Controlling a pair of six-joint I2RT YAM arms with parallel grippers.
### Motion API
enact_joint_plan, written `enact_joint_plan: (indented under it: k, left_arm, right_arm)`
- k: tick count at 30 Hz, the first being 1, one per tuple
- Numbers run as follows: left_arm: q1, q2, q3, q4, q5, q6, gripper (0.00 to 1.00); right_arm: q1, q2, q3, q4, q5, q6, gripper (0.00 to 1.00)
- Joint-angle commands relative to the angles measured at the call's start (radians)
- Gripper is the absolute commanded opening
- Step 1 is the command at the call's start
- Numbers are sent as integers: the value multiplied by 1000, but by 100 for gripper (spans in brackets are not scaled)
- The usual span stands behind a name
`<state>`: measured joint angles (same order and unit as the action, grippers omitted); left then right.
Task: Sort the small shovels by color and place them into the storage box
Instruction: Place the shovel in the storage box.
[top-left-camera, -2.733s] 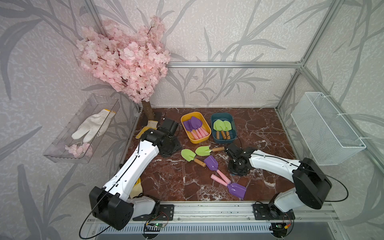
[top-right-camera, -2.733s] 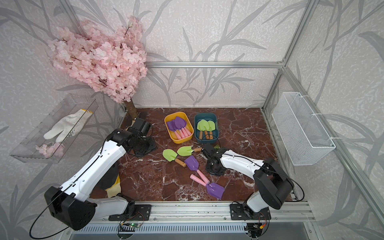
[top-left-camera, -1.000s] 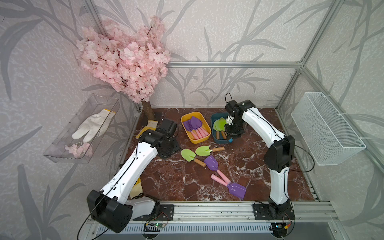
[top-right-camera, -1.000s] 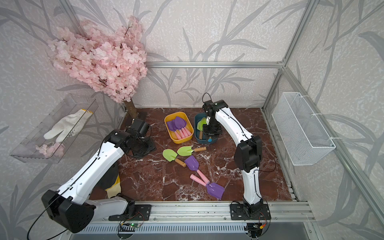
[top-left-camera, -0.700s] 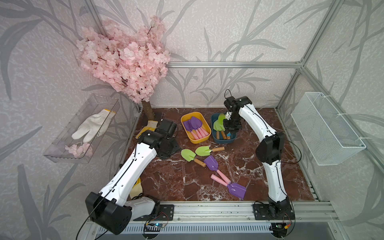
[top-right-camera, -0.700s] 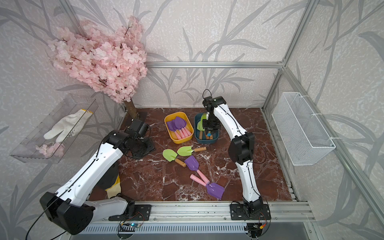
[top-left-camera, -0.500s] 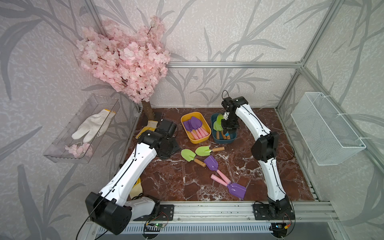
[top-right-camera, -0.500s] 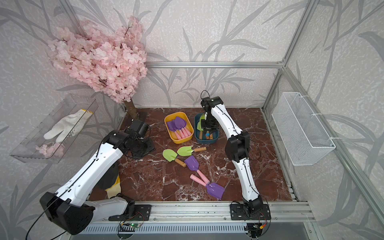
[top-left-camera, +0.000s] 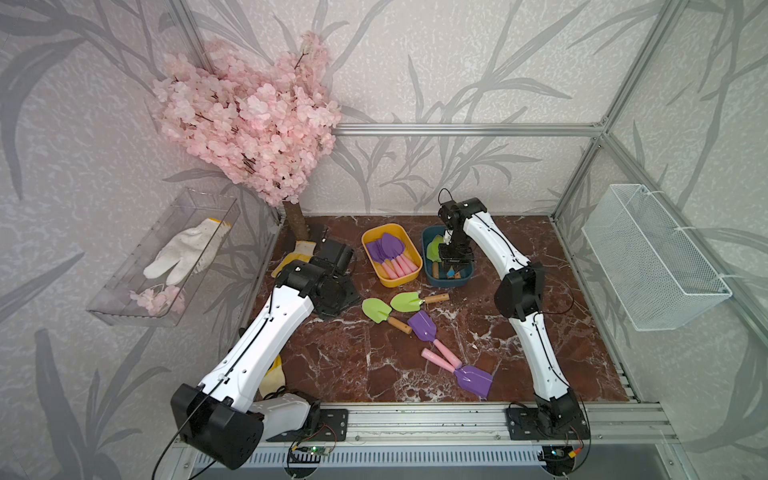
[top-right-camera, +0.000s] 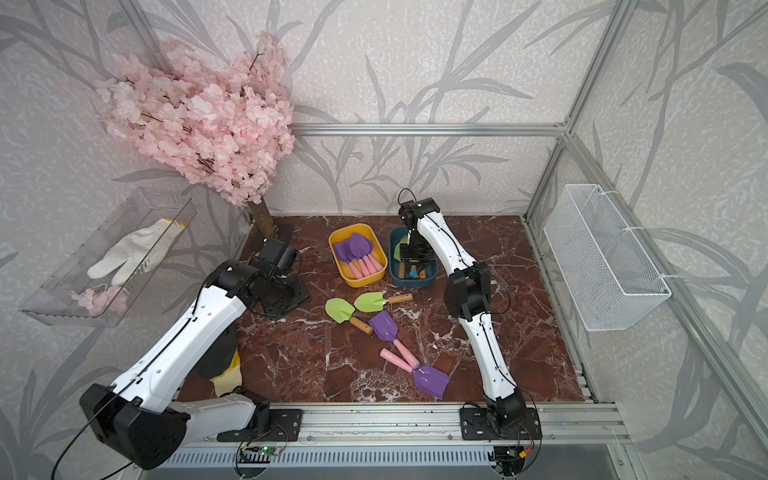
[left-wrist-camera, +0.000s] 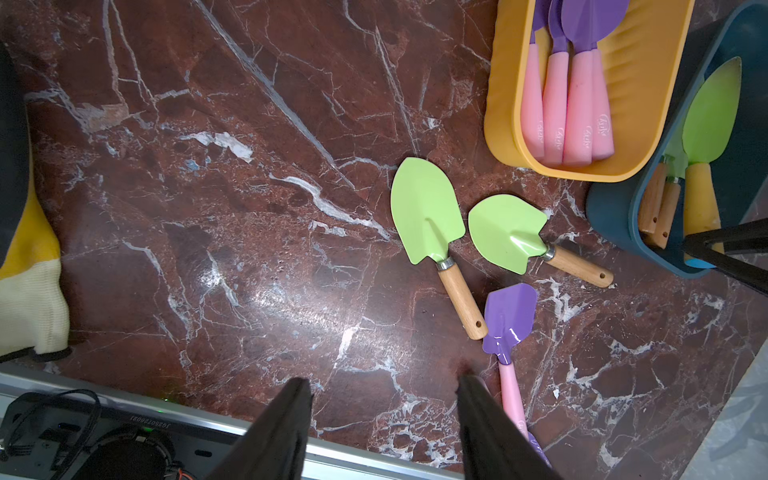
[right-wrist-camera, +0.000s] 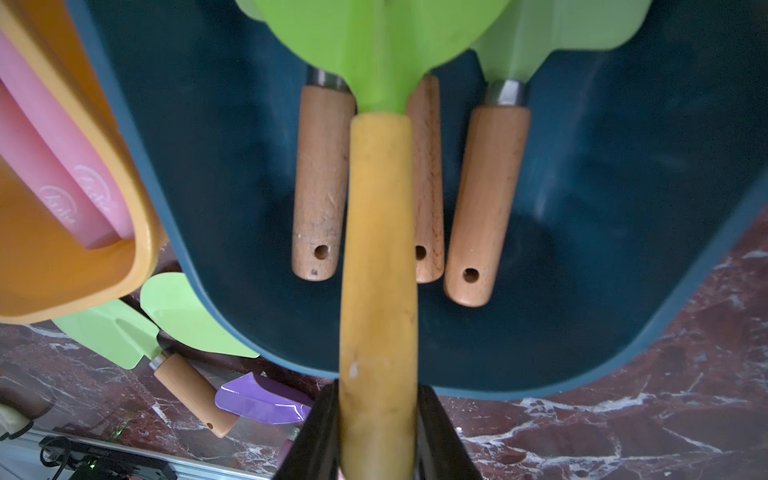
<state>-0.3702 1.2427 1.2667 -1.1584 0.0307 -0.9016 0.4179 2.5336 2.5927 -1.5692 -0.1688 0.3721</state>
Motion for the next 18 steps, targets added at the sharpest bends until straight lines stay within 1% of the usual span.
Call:
enact_joint_plan:
  k: [1, 18]
  left_arm:
    - [5, -9, -12, -23, -15, -3, 59]
    - [5, -8, -12, -24, -15, -3, 59]
  right_arm:
    - [0, 37, 55, -22, 8, 8, 17]
    - [0, 84, 78, 21, 22, 27, 17]
